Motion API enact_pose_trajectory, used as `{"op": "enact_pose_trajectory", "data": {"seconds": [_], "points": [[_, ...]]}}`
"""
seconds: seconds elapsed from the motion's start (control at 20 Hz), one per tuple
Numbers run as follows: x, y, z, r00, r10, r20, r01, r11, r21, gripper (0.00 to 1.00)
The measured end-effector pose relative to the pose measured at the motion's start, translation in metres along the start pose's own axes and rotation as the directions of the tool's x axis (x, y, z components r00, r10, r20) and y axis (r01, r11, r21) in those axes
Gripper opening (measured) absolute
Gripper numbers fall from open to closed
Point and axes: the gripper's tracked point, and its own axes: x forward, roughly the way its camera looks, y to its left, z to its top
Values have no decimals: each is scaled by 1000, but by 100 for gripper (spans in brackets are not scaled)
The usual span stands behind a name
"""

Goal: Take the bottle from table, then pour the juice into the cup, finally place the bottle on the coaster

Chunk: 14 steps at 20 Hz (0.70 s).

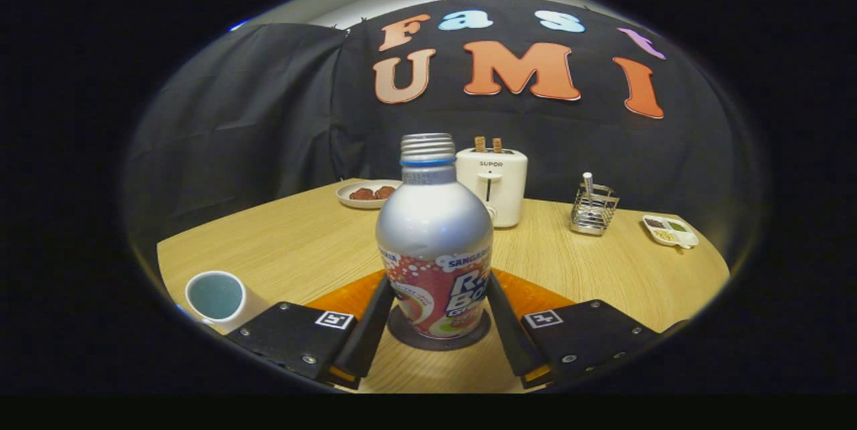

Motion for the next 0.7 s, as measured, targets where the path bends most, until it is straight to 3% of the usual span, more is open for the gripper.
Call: {"op": "enact_pose_trajectory", "data": {"seconds": [0.2, 0.45, 0.7], "points": [[-1, 4, -9, 999, 38, -29, -38, 999, 27, 80], [-21, 11, 7, 998, 61, 24, -60, 998, -20, 97], [-59, -13, 44, 992, 30, 123, -27, 999, -23, 98]]}}
